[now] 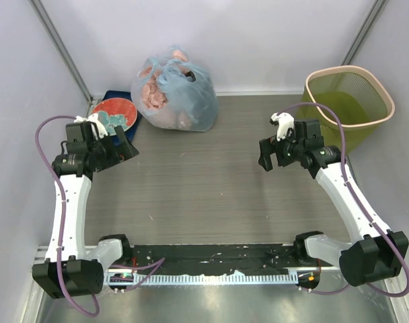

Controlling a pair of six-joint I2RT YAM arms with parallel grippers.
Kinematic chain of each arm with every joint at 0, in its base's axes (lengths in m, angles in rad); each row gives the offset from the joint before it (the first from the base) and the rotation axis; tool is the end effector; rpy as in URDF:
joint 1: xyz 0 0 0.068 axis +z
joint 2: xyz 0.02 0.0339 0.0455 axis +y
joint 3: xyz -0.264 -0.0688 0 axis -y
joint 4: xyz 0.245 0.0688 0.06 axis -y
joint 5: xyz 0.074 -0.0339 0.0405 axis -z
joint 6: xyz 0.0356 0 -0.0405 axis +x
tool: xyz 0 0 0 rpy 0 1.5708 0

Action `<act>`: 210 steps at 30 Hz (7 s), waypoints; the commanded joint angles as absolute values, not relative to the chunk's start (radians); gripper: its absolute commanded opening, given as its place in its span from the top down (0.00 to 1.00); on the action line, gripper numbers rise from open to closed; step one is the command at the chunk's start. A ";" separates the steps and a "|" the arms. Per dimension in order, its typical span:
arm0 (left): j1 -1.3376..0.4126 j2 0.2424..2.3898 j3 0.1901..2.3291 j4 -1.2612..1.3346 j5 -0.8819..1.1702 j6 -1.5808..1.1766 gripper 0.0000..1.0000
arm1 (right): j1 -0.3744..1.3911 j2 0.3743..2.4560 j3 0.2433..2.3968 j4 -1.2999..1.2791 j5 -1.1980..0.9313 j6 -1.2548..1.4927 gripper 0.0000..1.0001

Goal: Put the trash bags into the trash bin

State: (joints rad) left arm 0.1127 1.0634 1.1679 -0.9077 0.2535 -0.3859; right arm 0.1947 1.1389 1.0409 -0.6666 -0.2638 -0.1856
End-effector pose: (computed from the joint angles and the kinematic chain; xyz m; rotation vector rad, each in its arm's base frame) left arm 0.2042 0.0141 0.3514 -0.4686 2.3369 -0.4314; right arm 0.2311 0.0550 0.3140 -0.5672 2.2528 0.3122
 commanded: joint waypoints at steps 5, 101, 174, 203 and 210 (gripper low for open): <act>0.114 1.115 1.284 -0.585 0.455 -0.249 0.00 | 0.198 1.149 1.152 -0.600 -0.221 -0.124 0.00; -0.224 1.415 1.775 -0.147 0.119 -0.132 1.00 | 0.209 1.351 1.506 -0.646 -0.462 -0.248 0.01; -0.107 1.120 1.162 0.032 0.963 -0.577 1.00 | 0.198 1.292 1.288 -0.419 -0.732 0.244 0.64; -0.445 1.206 1.356 -0.284 0.275 -0.463 1.00 | 0.386 1.092 0.824 -0.292 -0.462 0.615 0.15; -0.445 1.192 1.310 -0.290 0.094 -0.555 1.00 | 0.566 1.297 0.767 -0.016 -0.359 0.661 0.11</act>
